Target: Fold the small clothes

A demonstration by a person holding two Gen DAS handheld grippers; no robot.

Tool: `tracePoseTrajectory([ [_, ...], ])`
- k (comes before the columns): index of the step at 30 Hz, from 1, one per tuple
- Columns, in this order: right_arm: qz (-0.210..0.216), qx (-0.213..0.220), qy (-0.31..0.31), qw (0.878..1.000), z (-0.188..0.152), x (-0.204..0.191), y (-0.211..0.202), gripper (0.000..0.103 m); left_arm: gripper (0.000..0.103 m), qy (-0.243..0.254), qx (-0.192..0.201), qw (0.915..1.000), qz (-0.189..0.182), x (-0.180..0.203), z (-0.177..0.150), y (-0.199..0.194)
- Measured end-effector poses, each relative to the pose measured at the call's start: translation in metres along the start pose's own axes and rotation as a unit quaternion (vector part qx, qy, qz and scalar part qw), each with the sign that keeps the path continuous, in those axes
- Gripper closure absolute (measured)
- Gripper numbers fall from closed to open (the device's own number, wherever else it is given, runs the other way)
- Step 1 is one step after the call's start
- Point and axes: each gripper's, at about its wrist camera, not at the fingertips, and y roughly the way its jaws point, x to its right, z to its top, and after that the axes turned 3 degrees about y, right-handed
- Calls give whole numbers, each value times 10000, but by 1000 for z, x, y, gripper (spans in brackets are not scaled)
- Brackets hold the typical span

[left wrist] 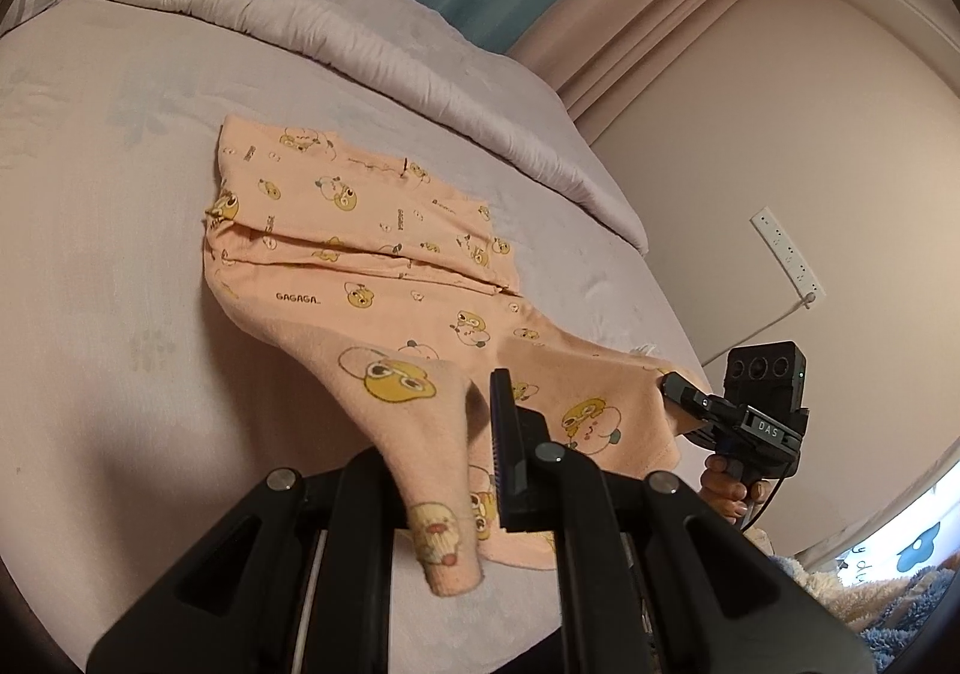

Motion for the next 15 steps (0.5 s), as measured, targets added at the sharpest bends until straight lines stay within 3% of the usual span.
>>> tracePoseTrajectory([
  [15, -9, 46, -5, 10000, 8, 0, 1, 92, 95, 107, 94, 9999, 5, 6, 8, 1],
])
